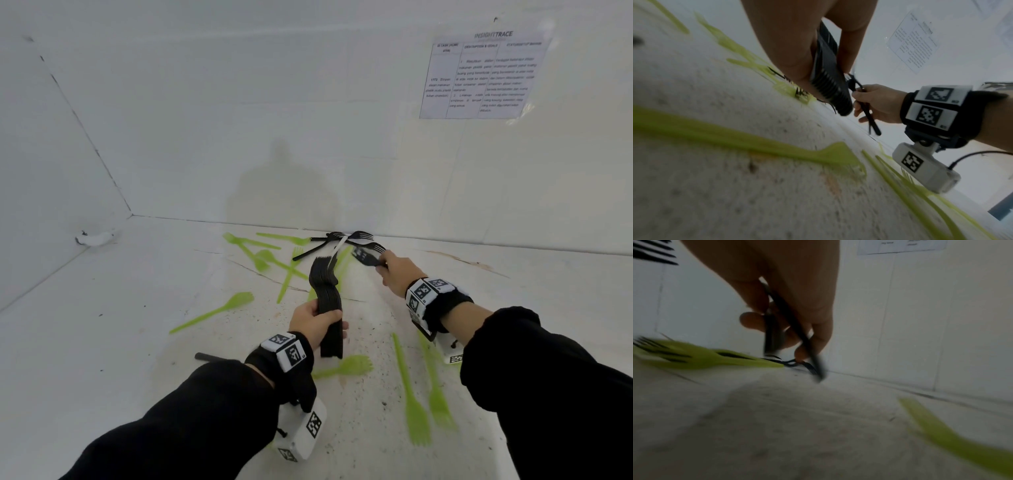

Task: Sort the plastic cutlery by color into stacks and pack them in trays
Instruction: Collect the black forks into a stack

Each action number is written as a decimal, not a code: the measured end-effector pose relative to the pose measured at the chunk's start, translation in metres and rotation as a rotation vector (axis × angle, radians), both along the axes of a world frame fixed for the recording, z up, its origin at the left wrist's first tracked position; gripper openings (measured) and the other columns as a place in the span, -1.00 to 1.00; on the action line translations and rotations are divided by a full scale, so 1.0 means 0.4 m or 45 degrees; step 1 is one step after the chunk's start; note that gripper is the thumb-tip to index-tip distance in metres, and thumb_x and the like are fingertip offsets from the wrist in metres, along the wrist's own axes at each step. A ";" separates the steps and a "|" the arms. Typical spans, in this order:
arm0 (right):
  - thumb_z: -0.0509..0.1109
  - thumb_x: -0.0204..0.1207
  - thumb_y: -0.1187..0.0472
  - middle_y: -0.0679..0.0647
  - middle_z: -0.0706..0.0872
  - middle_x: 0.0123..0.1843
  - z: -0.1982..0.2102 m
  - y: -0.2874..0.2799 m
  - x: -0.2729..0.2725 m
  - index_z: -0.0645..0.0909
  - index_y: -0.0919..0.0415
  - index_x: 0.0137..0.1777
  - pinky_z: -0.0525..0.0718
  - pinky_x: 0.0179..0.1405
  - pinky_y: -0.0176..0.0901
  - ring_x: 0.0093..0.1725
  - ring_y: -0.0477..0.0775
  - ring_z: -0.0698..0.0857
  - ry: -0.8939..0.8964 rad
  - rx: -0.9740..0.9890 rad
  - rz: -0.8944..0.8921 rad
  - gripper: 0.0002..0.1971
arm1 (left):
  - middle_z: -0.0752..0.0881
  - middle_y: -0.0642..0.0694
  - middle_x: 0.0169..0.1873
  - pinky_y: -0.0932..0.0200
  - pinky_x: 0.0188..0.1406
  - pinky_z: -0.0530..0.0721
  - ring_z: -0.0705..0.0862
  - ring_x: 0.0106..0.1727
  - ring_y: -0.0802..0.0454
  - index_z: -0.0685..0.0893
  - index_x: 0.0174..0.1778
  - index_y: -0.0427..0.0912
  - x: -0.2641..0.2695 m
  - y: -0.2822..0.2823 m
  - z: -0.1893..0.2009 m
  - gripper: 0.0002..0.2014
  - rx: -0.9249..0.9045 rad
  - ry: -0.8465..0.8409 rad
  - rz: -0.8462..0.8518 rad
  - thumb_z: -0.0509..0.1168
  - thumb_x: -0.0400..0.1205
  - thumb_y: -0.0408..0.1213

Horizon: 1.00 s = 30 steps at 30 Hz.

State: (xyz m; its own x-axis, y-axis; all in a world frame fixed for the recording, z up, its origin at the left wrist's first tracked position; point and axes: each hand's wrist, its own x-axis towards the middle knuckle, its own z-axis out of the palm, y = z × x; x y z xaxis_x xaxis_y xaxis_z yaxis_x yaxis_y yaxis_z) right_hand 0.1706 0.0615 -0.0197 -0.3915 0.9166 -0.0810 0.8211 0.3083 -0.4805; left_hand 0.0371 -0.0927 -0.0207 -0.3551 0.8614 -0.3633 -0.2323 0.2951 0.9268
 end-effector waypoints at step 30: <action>0.23 0.55 0.27 0.23 0.68 0.11 0.050 -0.442 -0.388 0.60 0.33 0.12 0.61 -0.05 -0.13 0.15 0.23 0.67 -0.324 -0.052 0.203 -0.77 | 0.53 -0.26 -0.43 0.15 -0.56 0.59 0.57 -0.53 -0.12 0.50 -0.25 -0.33 -0.363 -0.266 0.055 -0.88 0.057 0.157 0.102 0.23 0.57 -0.58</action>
